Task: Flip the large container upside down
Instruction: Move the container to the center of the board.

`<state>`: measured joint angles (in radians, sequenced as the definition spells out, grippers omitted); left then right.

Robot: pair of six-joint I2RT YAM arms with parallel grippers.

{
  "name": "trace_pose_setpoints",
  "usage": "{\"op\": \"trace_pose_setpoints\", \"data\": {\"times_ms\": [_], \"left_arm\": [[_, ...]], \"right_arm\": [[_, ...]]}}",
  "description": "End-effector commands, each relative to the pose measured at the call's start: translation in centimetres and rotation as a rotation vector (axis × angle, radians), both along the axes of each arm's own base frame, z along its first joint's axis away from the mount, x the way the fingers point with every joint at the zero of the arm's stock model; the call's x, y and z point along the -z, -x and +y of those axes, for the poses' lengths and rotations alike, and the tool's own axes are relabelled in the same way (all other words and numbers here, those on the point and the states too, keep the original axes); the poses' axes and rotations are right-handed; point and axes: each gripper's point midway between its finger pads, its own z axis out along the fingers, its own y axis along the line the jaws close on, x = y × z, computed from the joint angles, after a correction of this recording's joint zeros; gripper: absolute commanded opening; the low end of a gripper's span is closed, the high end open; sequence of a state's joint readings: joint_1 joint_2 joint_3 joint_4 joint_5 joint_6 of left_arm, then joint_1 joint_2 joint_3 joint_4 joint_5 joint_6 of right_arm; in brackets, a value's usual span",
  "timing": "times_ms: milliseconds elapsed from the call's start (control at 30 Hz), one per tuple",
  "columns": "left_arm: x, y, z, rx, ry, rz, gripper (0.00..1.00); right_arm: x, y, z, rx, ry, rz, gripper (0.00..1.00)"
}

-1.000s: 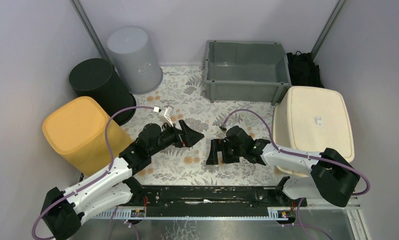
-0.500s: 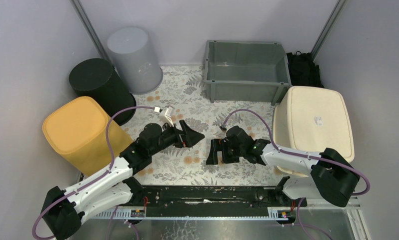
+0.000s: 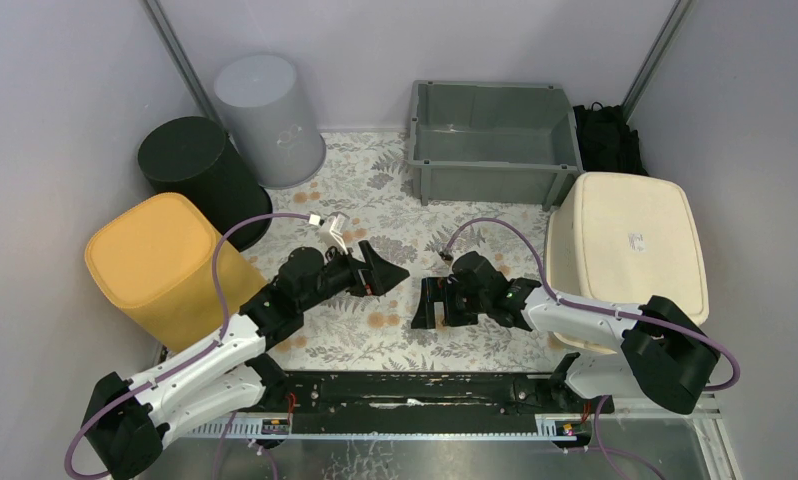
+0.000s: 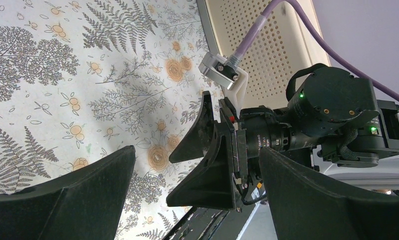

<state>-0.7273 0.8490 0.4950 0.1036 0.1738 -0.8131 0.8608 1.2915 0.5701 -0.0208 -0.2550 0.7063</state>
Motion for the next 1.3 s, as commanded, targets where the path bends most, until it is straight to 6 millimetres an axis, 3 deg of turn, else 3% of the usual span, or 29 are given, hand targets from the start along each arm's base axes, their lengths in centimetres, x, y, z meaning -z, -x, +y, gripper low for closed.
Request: {"op": "trace_pose_setpoints", "data": {"times_ms": [0,167,300,400,533,700,900,1100,1267], "left_arm": [[-0.9,-0.1,0.0,0.004,0.030,-0.030,1.00],[-1.8,0.3,0.2,0.005,0.051,-0.046,1.00],[-3.1,0.8,0.4,0.017,0.068,-0.060,1.00],[-4.7,1.3,1.0,0.011,0.081,-0.088,1.00],[-6.5,2.0,2.1,-0.008,0.101,-0.124,1.00],[-7.5,2.5,3.1,-0.028,0.102,-0.144,1.00],[-7.6,3.0,3.2,-0.018,0.114,-0.137,1.00],[-8.4,3.6,3.4,-0.004,0.141,-0.142,1.00],[-8.1,3.7,3.4,-0.003,0.142,-0.134,1.00]], "right_arm": [[-0.7,-0.1,0.9,-0.013,-0.037,-0.011,0.99],[-4.0,-2.0,2.1,-0.046,-0.012,-0.080,0.99],[-8.3,-4.8,3.7,-0.057,-0.006,-0.193,1.00],[-10.4,-7.6,4.0,-0.023,0.067,-0.274,0.99],[-12.6,-12.8,3.6,0.036,0.190,-0.379,0.99],[-13.1,-21.7,1.2,0.194,0.206,-0.360,0.99],[-17.2,-28.7,2.0,0.234,0.228,-0.552,1.00],[-19.8,-31.7,3.2,0.204,0.245,-0.665,0.98],[-19.8,-33.4,3.2,0.212,0.282,-0.715,0.94]]}}
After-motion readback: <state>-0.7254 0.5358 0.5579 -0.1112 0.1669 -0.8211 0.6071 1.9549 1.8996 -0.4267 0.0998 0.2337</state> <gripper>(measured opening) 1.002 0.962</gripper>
